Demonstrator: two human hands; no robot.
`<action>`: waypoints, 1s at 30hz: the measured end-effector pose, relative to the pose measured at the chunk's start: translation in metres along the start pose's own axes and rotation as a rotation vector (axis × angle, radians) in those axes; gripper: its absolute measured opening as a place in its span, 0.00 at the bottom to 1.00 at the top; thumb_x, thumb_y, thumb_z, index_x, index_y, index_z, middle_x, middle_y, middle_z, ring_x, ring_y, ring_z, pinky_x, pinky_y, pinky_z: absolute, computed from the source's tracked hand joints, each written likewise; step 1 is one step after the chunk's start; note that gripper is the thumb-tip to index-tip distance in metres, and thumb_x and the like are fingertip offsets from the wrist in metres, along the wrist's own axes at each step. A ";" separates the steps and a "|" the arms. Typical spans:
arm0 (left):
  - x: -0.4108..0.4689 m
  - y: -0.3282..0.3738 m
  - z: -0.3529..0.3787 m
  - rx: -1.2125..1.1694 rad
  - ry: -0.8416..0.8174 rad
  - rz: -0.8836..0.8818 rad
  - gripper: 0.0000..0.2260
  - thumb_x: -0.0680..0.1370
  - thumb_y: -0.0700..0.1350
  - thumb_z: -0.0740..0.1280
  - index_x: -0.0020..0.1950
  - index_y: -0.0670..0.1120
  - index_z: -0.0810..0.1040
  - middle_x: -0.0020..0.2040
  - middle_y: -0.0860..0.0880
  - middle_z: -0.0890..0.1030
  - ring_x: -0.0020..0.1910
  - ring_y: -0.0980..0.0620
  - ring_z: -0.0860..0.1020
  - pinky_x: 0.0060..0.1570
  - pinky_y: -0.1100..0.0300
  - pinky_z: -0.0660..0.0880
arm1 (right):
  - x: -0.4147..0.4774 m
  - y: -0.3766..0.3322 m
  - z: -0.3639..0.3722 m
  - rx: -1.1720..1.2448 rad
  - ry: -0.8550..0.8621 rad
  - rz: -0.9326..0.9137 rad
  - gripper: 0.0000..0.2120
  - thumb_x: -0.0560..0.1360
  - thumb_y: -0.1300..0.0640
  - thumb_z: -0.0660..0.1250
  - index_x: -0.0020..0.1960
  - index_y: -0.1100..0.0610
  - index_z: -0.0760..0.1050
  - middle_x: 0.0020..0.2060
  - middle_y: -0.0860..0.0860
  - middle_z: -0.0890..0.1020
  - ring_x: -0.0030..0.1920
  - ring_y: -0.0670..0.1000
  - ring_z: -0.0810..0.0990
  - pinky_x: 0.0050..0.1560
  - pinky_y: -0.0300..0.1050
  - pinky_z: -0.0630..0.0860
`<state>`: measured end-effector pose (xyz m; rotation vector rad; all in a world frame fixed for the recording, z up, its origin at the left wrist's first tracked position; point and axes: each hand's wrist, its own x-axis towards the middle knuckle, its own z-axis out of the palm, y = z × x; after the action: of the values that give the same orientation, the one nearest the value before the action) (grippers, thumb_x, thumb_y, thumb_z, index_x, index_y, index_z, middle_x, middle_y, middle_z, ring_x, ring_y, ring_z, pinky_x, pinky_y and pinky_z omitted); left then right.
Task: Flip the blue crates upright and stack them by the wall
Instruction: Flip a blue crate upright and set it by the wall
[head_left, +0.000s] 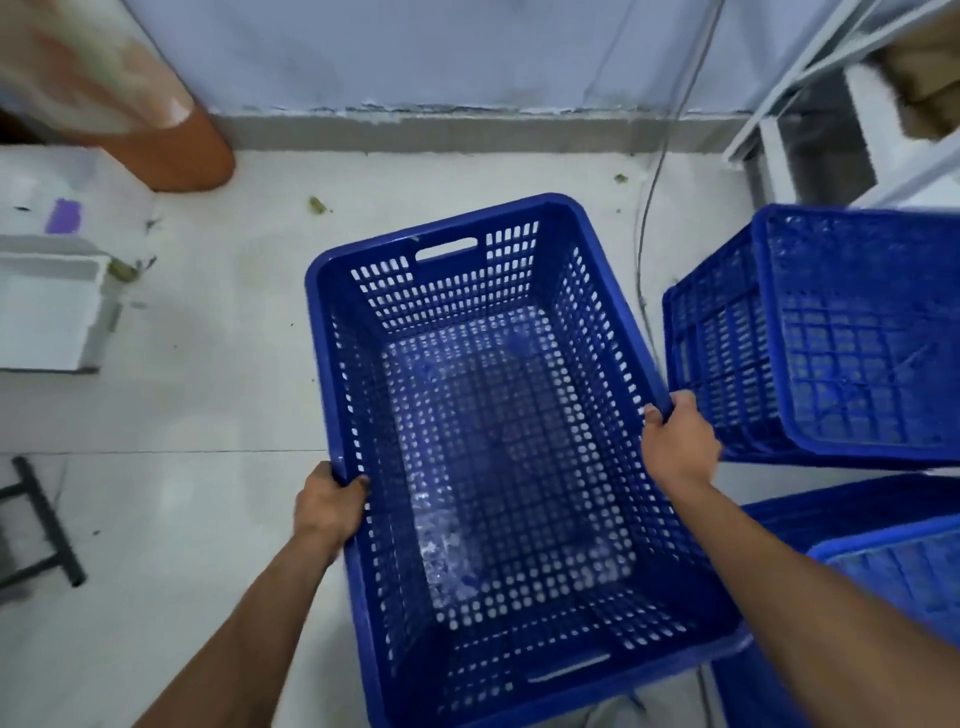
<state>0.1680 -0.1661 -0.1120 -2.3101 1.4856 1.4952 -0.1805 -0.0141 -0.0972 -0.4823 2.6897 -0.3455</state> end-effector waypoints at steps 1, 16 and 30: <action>-0.006 0.004 -0.009 -0.037 -0.005 -0.013 0.13 0.78 0.45 0.68 0.62 0.45 0.75 0.54 0.44 0.83 0.49 0.42 0.82 0.55 0.44 0.80 | 0.001 -0.017 -0.014 -0.013 -0.010 -0.023 0.13 0.83 0.52 0.59 0.60 0.62 0.68 0.38 0.57 0.77 0.38 0.60 0.75 0.40 0.54 0.70; -0.075 0.158 -0.167 -0.566 -0.106 -0.240 0.07 0.77 0.40 0.71 0.54 0.40 0.79 0.50 0.41 0.85 0.46 0.43 0.83 0.36 0.57 0.82 | 0.068 -0.336 -0.168 -0.127 -0.001 -0.508 0.09 0.81 0.57 0.63 0.57 0.61 0.71 0.44 0.59 0.83 0.41 0.60 0.79 0.50 0.54 0.75; 0.035 0.291 -0.095 -0.933 -0.162 -0.671 0.18 0.79 0.47 0.70 0.64 0.40 0.72 0.55 0.40 0.80 0.55 0.37 0.81 0.58 0.41 0.78 | 0.248 -0.563 -0.103 -0.269 -0.168 -0.953 0.07 0.79 0.56 0.63 0.53 0.59 0.74 0.49 0.56 0.80 0.48 0.59 0.79 0.52 0.52 0.72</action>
<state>0.0315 -0.3944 0.0434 -2.5249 -0.1656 2.2797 -0.2795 -0.6026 0.0838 -1.7730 2.1674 -0.1659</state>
